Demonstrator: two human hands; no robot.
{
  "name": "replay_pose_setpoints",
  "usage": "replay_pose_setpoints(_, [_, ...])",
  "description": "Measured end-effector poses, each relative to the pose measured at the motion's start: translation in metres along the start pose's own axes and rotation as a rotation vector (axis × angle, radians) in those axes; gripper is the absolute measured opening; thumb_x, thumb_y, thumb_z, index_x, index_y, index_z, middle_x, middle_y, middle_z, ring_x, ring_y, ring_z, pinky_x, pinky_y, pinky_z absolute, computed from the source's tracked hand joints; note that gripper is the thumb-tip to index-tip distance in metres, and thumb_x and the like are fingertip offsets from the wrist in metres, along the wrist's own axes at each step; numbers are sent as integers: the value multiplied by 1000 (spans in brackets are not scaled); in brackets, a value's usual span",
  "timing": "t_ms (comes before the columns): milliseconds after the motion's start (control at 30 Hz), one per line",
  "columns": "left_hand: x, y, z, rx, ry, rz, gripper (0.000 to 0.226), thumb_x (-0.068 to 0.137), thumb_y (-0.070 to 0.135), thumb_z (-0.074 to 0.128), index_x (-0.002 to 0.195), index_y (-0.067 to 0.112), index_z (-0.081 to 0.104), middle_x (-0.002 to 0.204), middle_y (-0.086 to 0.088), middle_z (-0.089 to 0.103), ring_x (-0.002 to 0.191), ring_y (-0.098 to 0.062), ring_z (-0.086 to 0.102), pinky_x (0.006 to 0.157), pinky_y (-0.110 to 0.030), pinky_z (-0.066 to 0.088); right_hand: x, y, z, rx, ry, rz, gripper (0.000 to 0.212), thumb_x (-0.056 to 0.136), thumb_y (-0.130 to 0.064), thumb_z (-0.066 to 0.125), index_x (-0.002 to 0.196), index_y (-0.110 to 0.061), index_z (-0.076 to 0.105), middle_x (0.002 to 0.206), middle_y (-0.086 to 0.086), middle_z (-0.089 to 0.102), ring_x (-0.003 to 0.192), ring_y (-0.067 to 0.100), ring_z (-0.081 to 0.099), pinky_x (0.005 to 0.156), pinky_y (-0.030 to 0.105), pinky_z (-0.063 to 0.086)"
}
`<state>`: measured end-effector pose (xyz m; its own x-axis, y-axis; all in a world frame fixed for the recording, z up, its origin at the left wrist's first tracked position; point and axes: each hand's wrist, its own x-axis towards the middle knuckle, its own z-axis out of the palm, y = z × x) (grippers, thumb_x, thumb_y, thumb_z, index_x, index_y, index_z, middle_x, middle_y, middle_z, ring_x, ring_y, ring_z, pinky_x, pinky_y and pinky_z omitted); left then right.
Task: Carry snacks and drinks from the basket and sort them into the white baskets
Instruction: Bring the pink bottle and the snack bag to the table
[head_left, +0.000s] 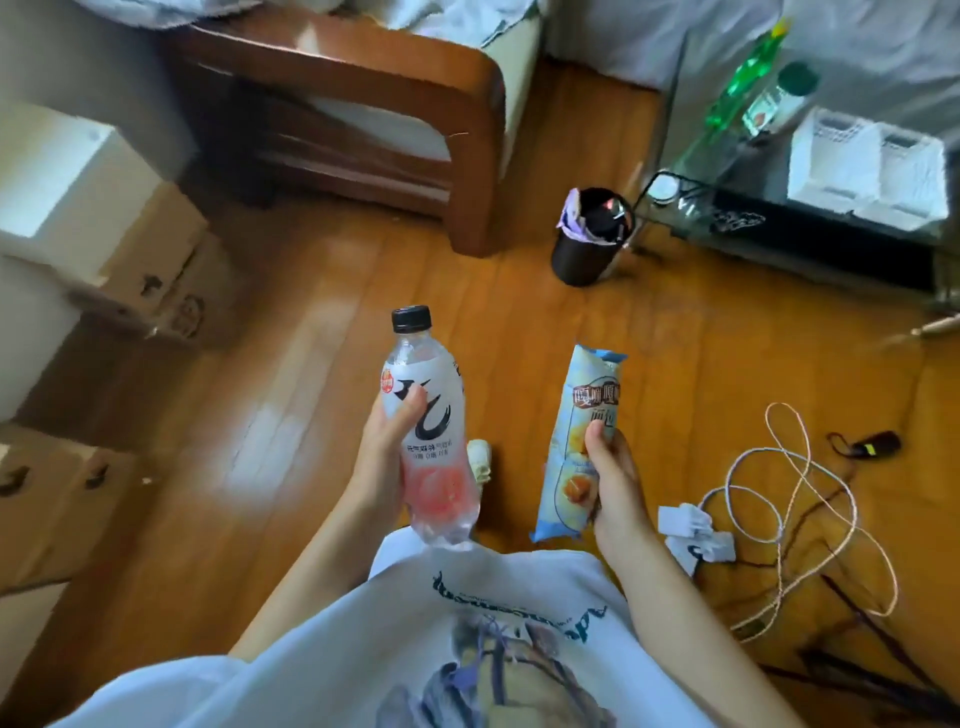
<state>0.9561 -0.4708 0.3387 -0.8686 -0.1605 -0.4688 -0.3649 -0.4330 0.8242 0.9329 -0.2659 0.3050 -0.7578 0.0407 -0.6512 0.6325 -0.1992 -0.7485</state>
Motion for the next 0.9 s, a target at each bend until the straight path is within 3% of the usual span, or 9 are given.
replay_pose_setpoints(133, [67, 26, 41, 89, -129, -22, 77, 55, 60, 76, 115, 16, 57, 96, -8, 67, 82, -23, 65, 65, -36, 57, 40, -45, -11, 60, 112, -46, 40, 66, -57, 60, 98, -33, 60, 91, -5, 70, 80, 14, 68, 69, 33, 54])
replay_pose_setpoints(233, [110, 48, 71, 137, -210, -36, 90, 55, 63, 75, 121, 8, 51, 96, -10, 65, 81, -25, 64, 63, -38, 54, 67, -75, -18, 98, 197, -87, 37, 63, -59, 61, 94, -38, 61, 86, -11, 71, 76, 8, 69, 60, 26, 54])
replay_pose_setpoints(367, [160, 62, 110, 233, -321, -60, 92, 59, 61, 74, 125, 3, 48, 96, -12, 63, 81, -29, 62, 63, -40, 53, 98, -102, -31, 175, 293, -122, 35, 64, -57, 62, 94, -39, 60, 93, -9, 70, 87, 13, 67, 69, 31, 53])
replay_pose_setpoints(500, [198, 62, 152, 282, -387, -110, 88, 59, 61, 73, 125, 9, 49, 99, -13, 63, 86, -31, 61, 67, -43, 53, 125, -122, -53, 235, 403, -151, 12, 79, -44, 64, 90, -41, 60, 88, -14, 70, 83, 7, 69, 68, 28, 53])
replay_pose_setpoints(600, [224, 56, 187, 312, -425, -149, 85, 58, 62, 74, 124, 13, 50, 101, -15, 63, 89, -35, 60, 71, -48, 52, 148, -139, -73, 263, 428, -153, 16, 75, -46, 65, 90, -43, 60, 89, -14, 71, 85, 8, 69, 71, 29, 54])
replay_pose_setpoints(700, [251, 49, 229, 322, -434, -151, 80, 56, 63, 74, 120, 19, 54, 100, -11, 66, 87, -29, 63, 68, -42, 54, 178, -165, -99, 272, 427, -150, 29, 67, -52, 65, 93, -40, 58, 95, -11, 69, 89, 12, 68, 74, 32, 54])
replay_pose_setpoints(900, [305, 43, 338, 335, -433, -98, 76, 63, 55, 71, 123, 12, 51, 99, -11, 65, 88, -29, 62, 67, -39, 53, 249, -236, -173, 205, 389, -169, 13, 83, -42, 60, 94, -36, 57, 82, -14, 71, 73, 2, 70, 60, 23, 53])
